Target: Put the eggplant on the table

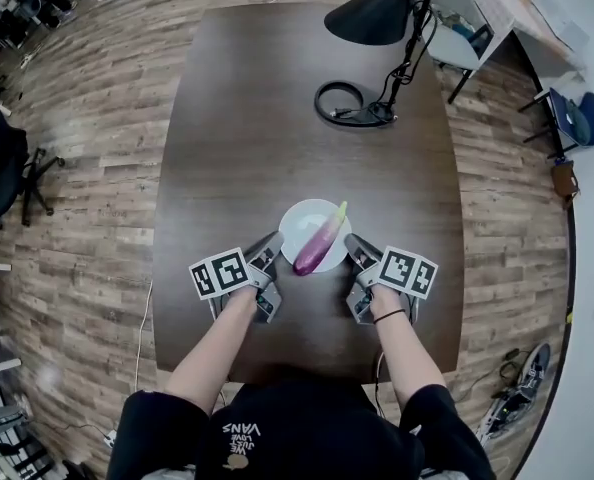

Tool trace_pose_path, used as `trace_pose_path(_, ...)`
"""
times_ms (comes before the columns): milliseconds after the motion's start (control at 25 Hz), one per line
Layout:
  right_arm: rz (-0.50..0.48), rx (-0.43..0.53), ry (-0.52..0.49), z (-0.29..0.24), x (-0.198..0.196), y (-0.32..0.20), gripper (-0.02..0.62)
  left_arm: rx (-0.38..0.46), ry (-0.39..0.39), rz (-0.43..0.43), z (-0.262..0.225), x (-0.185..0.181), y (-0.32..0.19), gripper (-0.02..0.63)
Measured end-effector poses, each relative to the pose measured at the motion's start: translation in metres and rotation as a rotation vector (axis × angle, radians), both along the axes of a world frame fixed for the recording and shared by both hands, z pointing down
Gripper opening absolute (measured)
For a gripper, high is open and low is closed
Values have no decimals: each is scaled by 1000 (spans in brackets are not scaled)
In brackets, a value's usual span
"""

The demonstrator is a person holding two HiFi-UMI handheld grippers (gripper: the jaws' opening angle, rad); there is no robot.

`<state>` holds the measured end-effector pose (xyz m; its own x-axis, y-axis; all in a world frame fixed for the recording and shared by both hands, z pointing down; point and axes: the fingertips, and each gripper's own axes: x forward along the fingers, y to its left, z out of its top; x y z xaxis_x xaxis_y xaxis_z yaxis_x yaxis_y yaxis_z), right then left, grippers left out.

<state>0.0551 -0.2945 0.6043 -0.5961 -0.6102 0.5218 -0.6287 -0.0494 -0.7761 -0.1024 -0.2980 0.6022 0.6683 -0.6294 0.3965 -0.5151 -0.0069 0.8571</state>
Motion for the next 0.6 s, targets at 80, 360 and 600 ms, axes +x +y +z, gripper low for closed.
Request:
trace_pose_path(80,1,-5,10,6,4,-3,35,-11,-12,1,6,4,-3,28)
trace_pose_path(360,9,-31,12,20,12,-9,35,-32,-36,20,18,12,-11,28)
trace_pose_path(600,0,-55,36,28,16,-11,35,-58,-79,57,28,17,-12,28)
